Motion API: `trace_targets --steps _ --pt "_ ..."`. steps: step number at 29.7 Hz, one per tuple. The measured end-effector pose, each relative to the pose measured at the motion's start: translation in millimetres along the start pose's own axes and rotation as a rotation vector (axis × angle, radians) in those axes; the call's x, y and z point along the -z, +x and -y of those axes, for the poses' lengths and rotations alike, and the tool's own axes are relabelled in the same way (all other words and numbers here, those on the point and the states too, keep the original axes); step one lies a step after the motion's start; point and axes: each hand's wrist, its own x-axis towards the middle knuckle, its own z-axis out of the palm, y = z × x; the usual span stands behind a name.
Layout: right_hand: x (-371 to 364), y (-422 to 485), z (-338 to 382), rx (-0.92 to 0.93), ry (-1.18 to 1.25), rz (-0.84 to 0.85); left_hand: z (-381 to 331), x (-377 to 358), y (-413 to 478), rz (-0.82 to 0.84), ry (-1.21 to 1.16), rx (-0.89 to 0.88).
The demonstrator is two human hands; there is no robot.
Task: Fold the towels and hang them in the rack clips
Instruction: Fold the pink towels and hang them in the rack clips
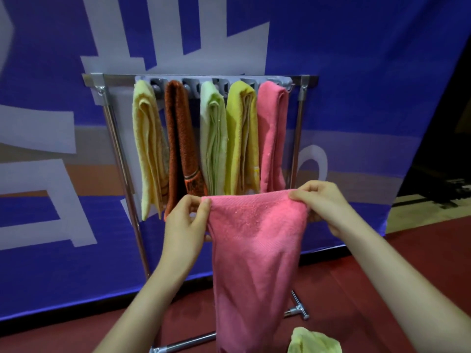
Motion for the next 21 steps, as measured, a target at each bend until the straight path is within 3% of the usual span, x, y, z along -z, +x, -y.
trace_targets --steps 4,11,15,21 --pt "-11.9 -11.9 0.0 -0.079 0.064 -0.010 -3.1 -11.1 -12.6 -0.010 -0.006 0.032" --pt "-59.8 -45.9 0.4 -0.139 0.226 0.167 -6.2 -45.2 -38.9 0.043 0.011 0.005" --pt "-57.7 -54.0 -3.6 -0.096 0.316 0.229 -3.5 -41.5 -43.4 0.060 -0.032 0.006" --pt "-52.6 -57.0 -9.7 -0.028 0.255 0.356 3.3 -31.9 -46.4 0.204 -0.034 0.007"
